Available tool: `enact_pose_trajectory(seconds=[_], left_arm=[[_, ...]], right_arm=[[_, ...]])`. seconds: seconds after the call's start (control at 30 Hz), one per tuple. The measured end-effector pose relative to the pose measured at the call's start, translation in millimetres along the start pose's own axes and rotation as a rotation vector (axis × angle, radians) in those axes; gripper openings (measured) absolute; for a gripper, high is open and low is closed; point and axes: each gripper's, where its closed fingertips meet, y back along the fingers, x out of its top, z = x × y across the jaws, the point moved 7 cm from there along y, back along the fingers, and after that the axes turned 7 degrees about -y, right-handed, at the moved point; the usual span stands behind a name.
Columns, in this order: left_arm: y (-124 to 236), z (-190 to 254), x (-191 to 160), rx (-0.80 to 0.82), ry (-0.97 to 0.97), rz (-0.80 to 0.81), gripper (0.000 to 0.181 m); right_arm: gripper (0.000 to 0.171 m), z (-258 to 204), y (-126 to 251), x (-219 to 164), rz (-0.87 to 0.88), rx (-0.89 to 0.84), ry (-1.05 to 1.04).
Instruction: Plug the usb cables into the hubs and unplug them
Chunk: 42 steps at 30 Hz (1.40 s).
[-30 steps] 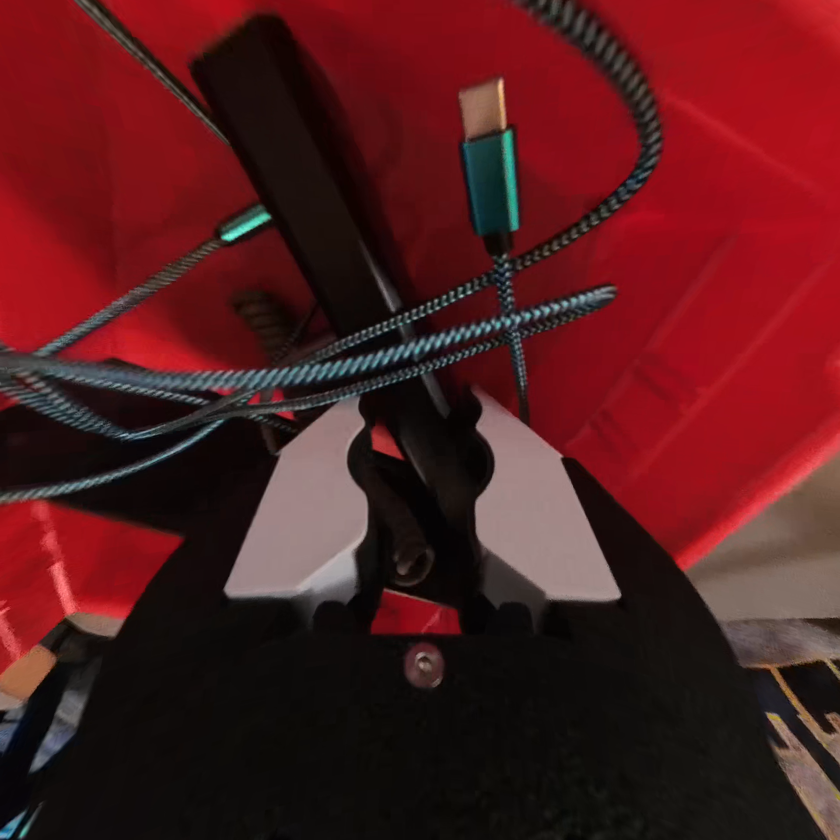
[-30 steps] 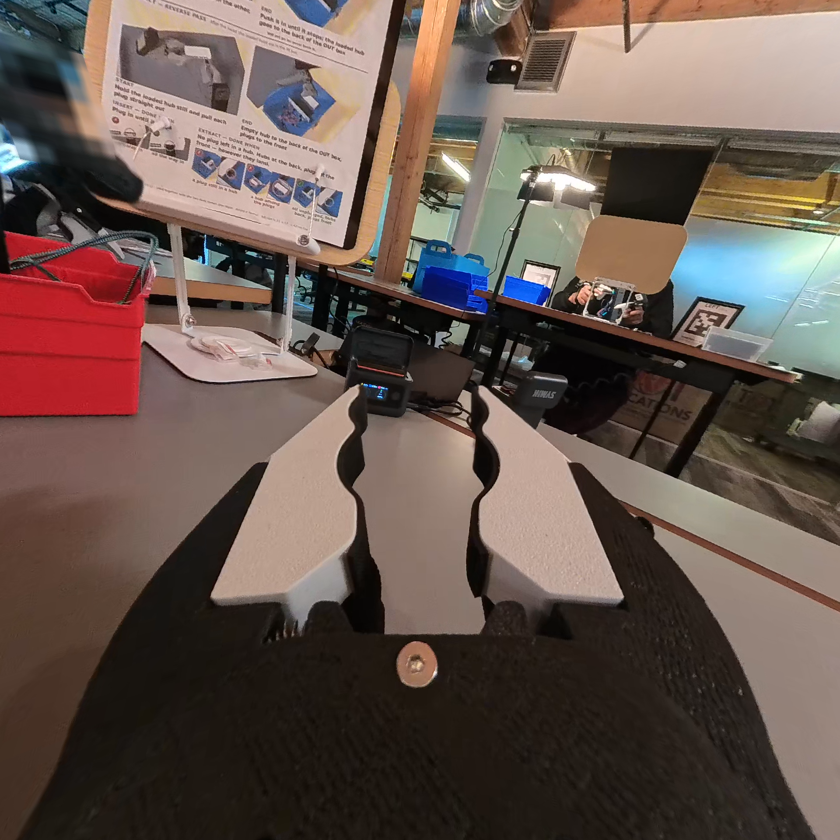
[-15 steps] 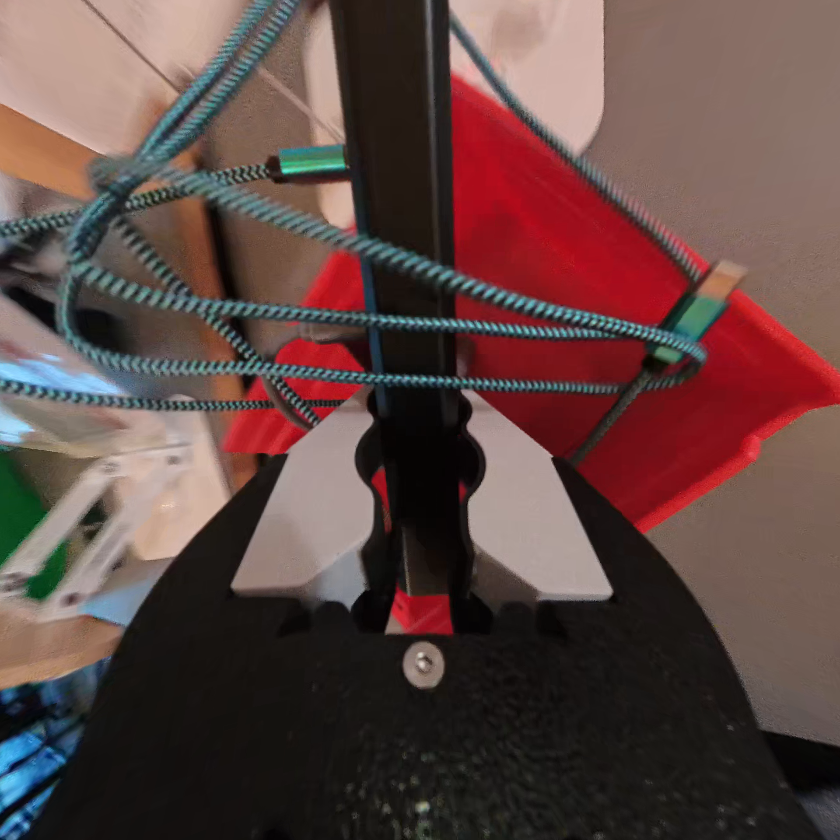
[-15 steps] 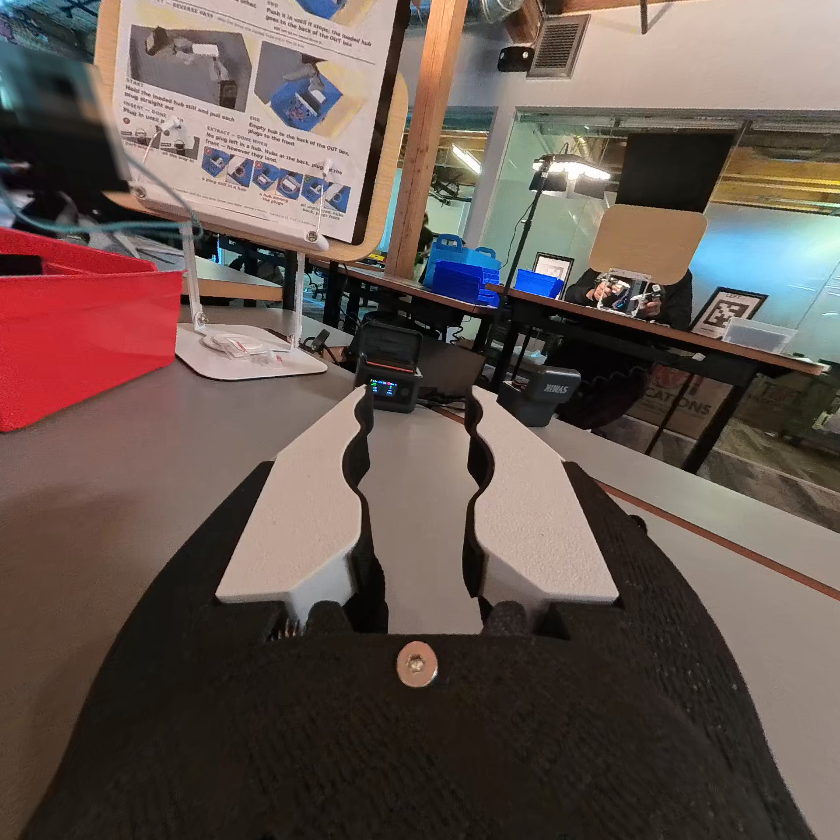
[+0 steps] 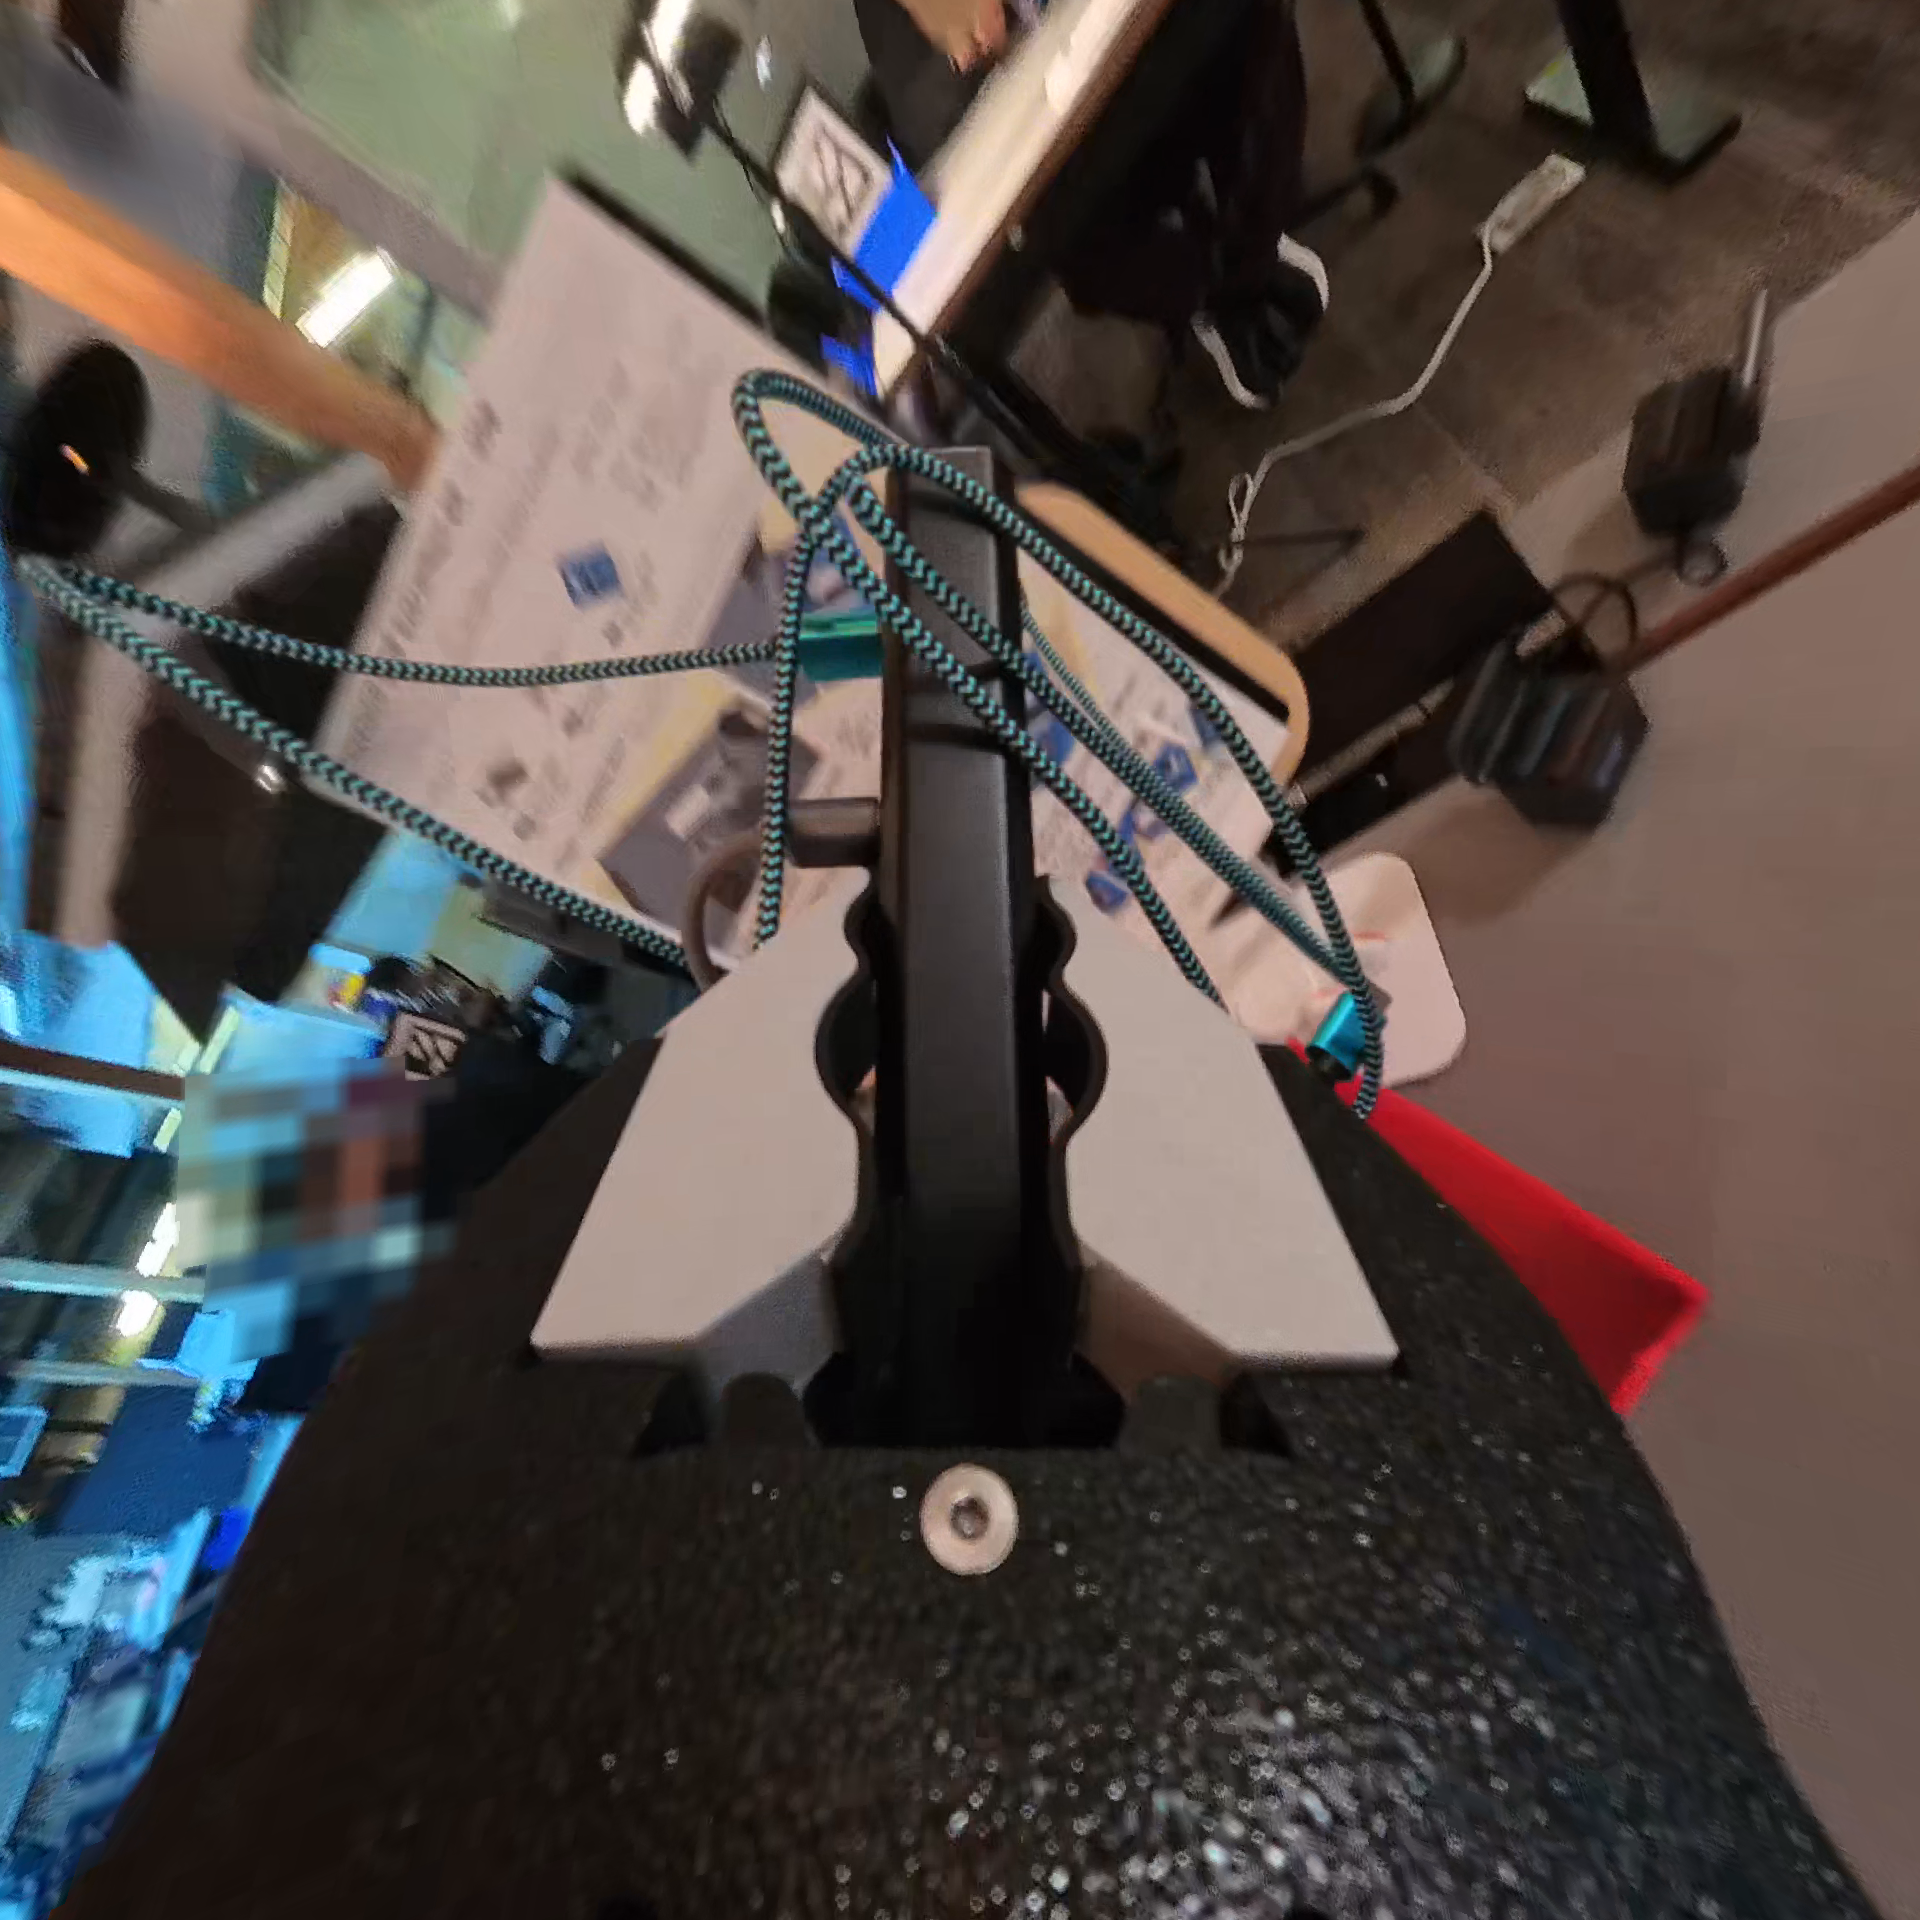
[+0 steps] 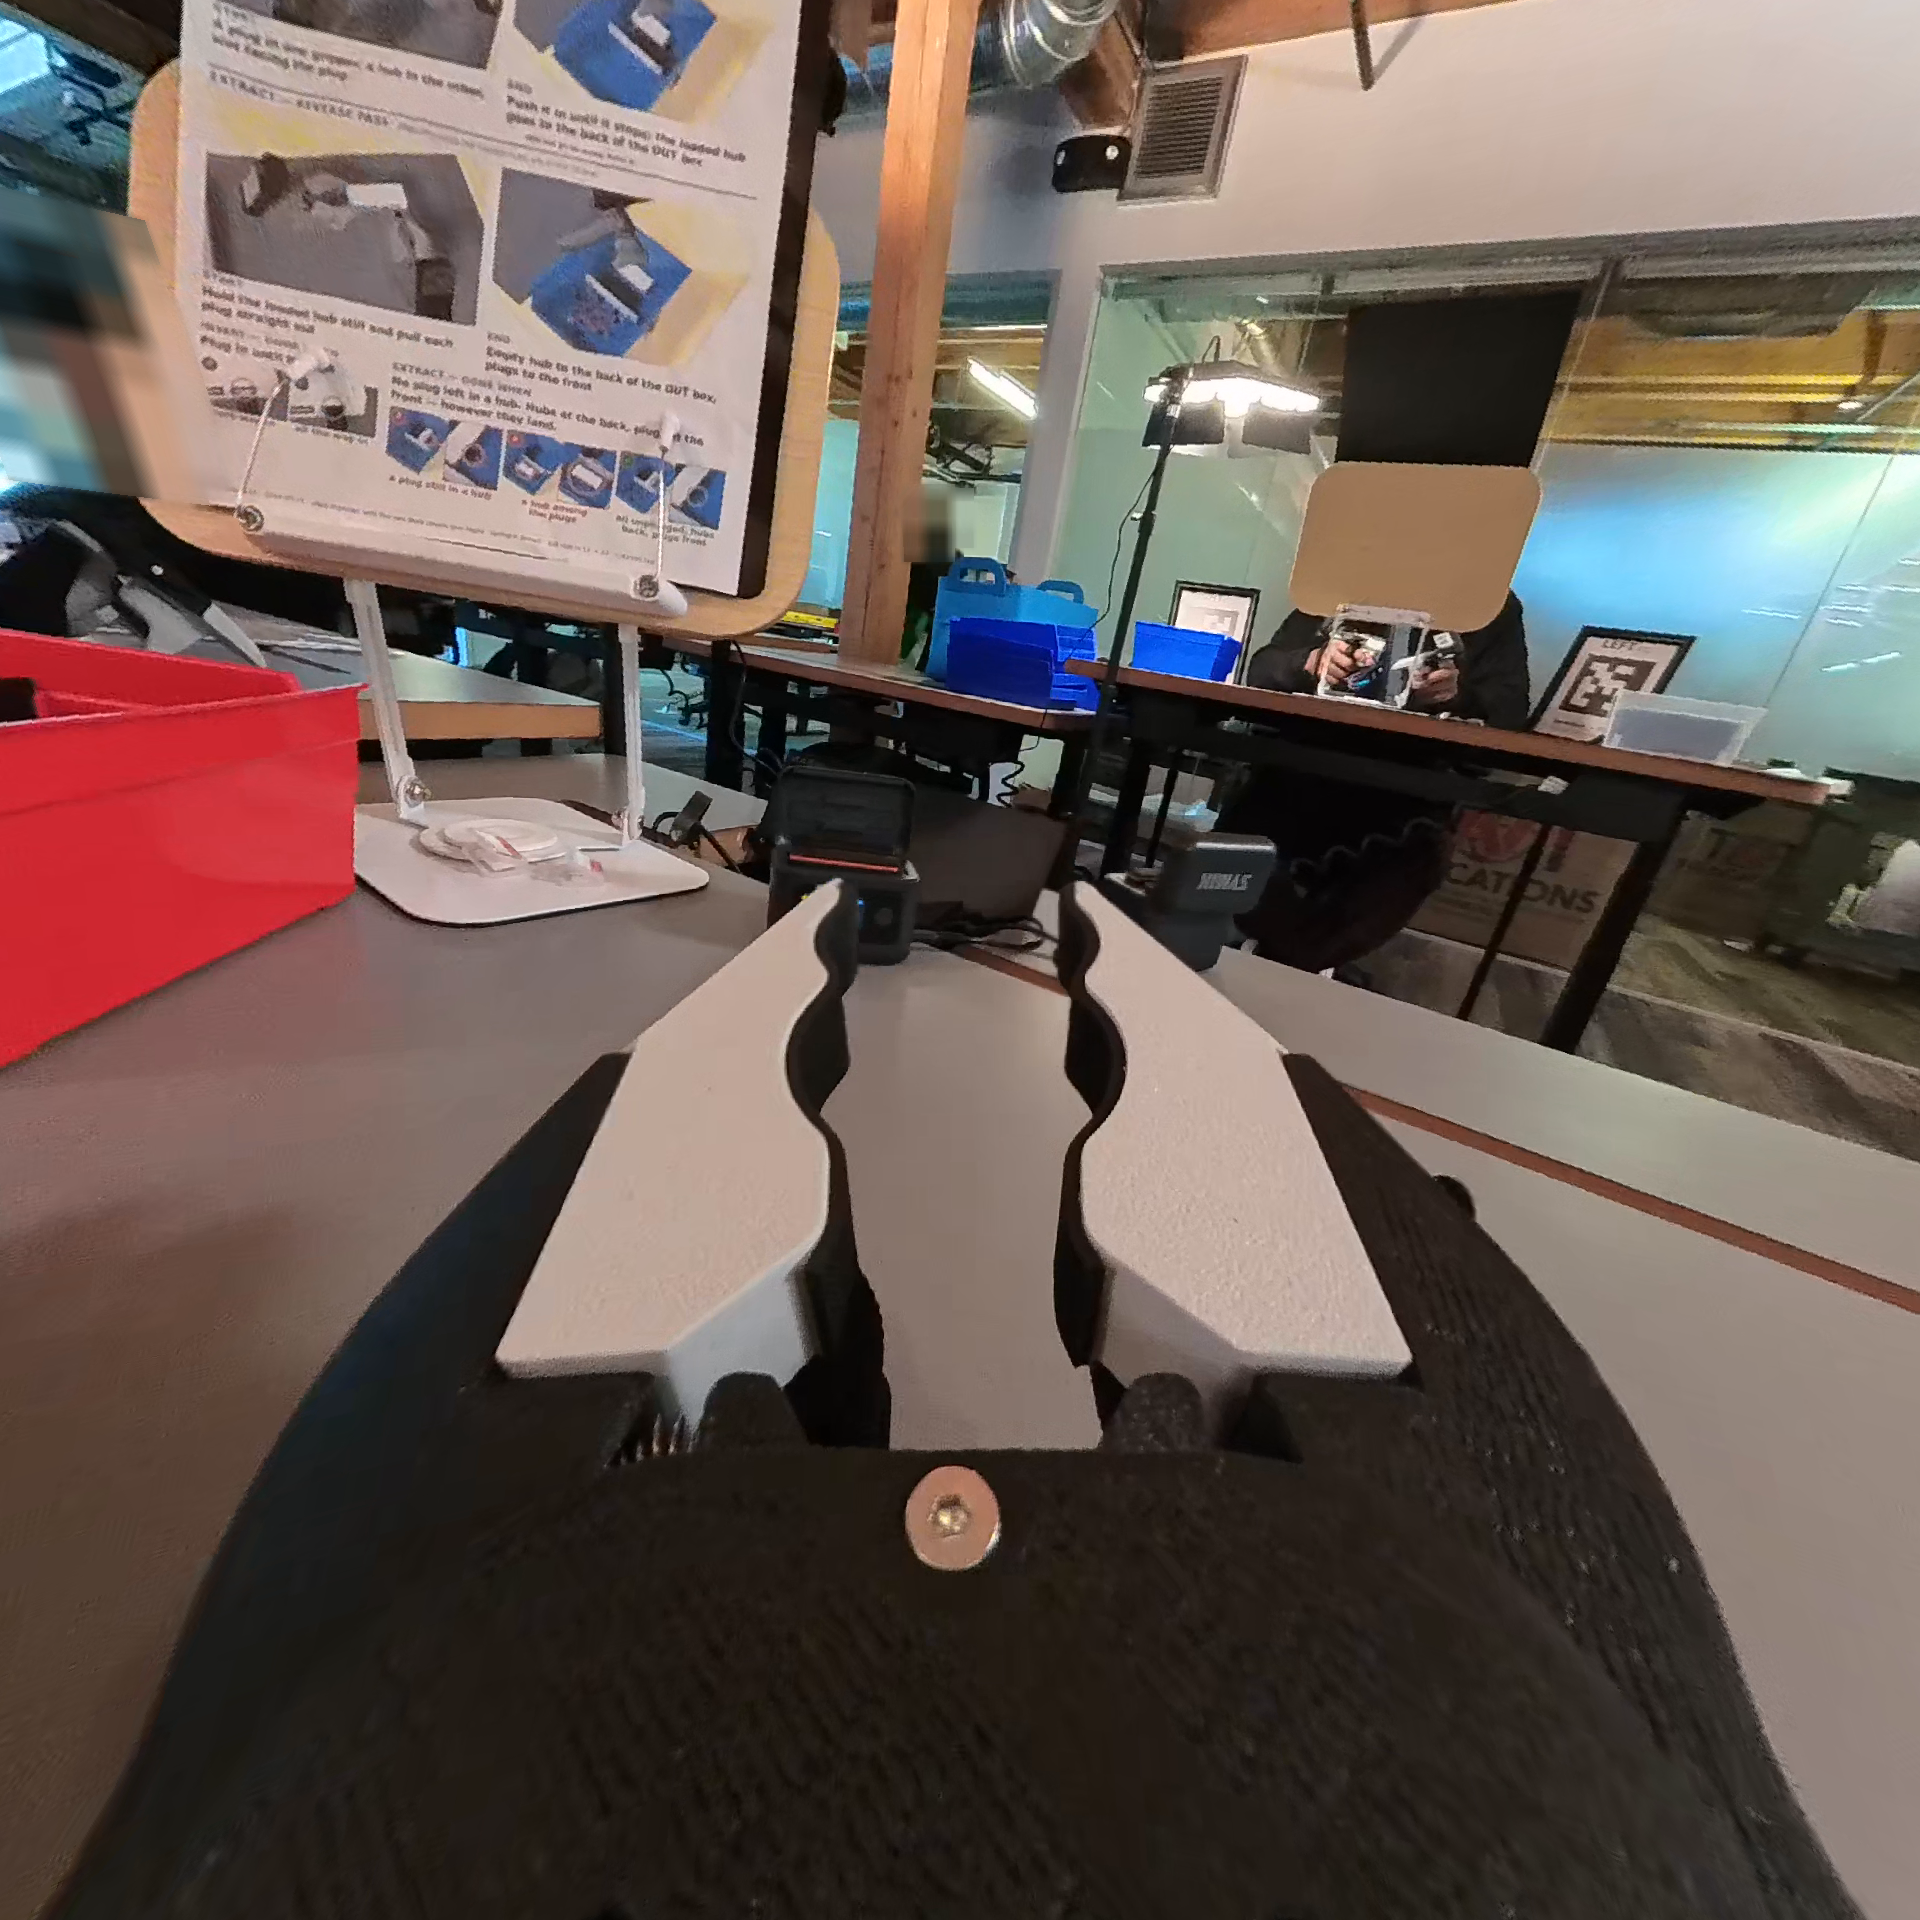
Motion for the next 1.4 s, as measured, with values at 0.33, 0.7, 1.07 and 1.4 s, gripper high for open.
enact_pose_trajectory(seconds=[0.33,0.7,1.07,1.4], left_arm=[[5.2,107.4,78.0,-0.107,-0.265,0.369,0.025],[-71.2,318.8,7.4,-0.196,-0.363,0.487,0.025],[-106.2,421.6,-43.1,-0.047,-0.745,0.523,0.025],[-99.2,448.2,-65.4,-0.139,-0.81,0.46,0.026]], right_arm=[[0.034,38.4,10.0,7.8,0.043,-0.129,-0.021],[0.033,67.2,17.5,8.7,0.046,-0.231,-0.03],[0.034,70.0,16.9,6.9,0.015,-0.202,-0.033],[0.033,62.8,9.8,-2.8,-0.056,-0.15,-0.019]])
